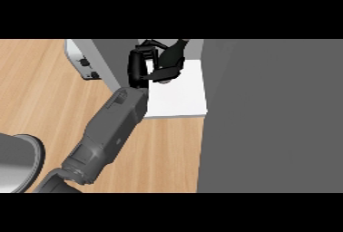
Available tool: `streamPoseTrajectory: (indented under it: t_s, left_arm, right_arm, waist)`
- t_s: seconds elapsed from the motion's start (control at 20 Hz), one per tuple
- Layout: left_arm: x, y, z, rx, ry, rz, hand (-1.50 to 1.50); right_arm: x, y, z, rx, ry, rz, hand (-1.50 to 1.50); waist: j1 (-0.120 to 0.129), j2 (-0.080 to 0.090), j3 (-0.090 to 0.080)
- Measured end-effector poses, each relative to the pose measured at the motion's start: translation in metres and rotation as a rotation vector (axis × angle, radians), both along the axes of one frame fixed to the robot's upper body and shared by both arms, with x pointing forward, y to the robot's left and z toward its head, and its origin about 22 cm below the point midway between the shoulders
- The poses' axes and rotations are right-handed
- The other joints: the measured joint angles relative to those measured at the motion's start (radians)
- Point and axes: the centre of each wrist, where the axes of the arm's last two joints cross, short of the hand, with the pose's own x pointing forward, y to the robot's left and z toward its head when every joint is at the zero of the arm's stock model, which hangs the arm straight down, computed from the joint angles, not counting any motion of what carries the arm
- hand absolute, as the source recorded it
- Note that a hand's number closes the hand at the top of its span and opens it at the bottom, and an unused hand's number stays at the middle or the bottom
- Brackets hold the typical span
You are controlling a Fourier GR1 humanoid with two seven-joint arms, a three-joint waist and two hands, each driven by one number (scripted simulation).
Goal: Pick up the wine, place it into the cabinet and close the cabinet
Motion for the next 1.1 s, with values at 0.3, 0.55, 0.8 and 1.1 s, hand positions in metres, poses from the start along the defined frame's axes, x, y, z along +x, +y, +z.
streamPoseTrajectory:
  t_s: [0.3,0.55,0.8,1.1]
  left_arm:
    - [0.0074,-0.0023,0.0051,-0.009,0.001,0.021,1.5]
    - [0.0104,-0.0007,0.0063,-0.095,0.046,0.036,1.5]
    - [0.0101,0.0023,0.0005,-0.164,0.061,0.03,1.5]
    - [0.0102,0.0038,-0.0028,-0.16,0.049,0.028,1.5]
  right_arm:
    - [-0.0006,0.0047,-0.0008,0.011,0.015,0.018,-1.5]
    - [-0.0002,0.0027,-0.0013,0.008,0.01,0.011,-1.5]
    - [0.0003,0.0047,-0.0025,0.015,0.002,0.025,-1.5]
    - [-0.0015,0.0059,-0.0073,0.024,-0.003,0.037,-1.5]
  waist:
    - [-0.009,0.002,0.0]
    - [-0.009,0.002,0.0]
    - [-0.019,0.004,0.002]
    - [-0.023,0.002,0.005]
